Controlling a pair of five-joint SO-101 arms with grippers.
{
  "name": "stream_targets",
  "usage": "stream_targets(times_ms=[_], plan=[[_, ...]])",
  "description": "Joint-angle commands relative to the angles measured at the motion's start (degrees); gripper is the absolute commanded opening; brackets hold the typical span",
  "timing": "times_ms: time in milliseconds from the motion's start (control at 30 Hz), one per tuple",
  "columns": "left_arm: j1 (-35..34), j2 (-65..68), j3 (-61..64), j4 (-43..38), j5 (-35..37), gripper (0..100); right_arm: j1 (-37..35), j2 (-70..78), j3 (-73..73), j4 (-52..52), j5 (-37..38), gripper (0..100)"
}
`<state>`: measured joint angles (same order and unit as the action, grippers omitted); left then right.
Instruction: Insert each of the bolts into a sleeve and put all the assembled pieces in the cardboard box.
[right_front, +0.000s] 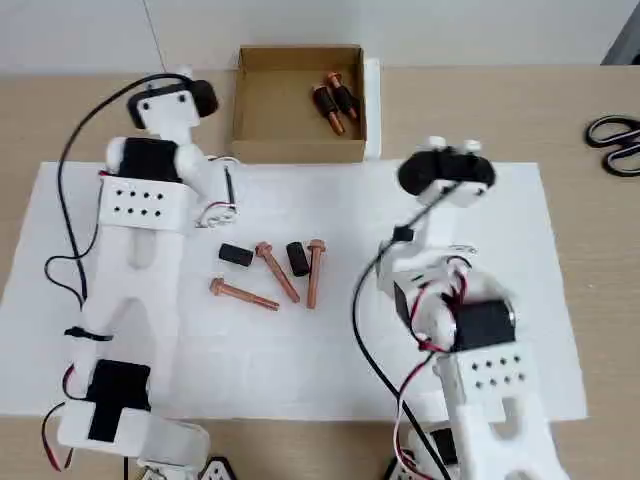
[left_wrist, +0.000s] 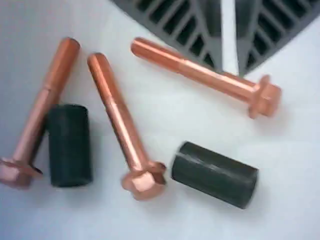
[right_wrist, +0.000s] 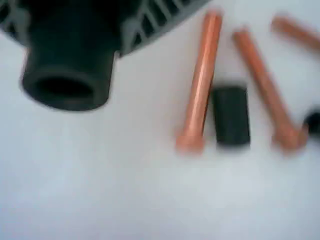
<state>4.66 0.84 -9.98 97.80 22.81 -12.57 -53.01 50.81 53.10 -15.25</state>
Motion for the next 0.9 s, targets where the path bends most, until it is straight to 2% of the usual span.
stream_targets(times_ms=[0,133,200,367,633,700,867], plan=[[4.66,-0.09,-2.59,1.32,-0.26,1,3.47,-6.37,9.76,-19.56,0.53,0.5],[7.82,0.53,-2.77,0.88,0.44,1,5.41,-10.59,18.90,-28.44,5.27,0.5],[7.91,1.93,-3.82,0.26,3.43,1,5.41,-12.62,22.07,-30.11,8.88,0.5],[5.63,7.38,-5.32,0.62,12.57,1,5.93,-17.54,27.25,-30.37,12.40,0.5],[10.02,8.62,-5.32,2.64,16.18,1,5.93,-19.91,32.44,-30.29,12.92,0.5],[9.67,8.62,-5.32,2.64,20.48,1,5.93,-19.91,32.53,-30.29,12.92,0.5],[5.01,8.62,-4.53,2.64,39.56,1,5.93,-19.91,32.70,-30.20,12.92,0.5]])
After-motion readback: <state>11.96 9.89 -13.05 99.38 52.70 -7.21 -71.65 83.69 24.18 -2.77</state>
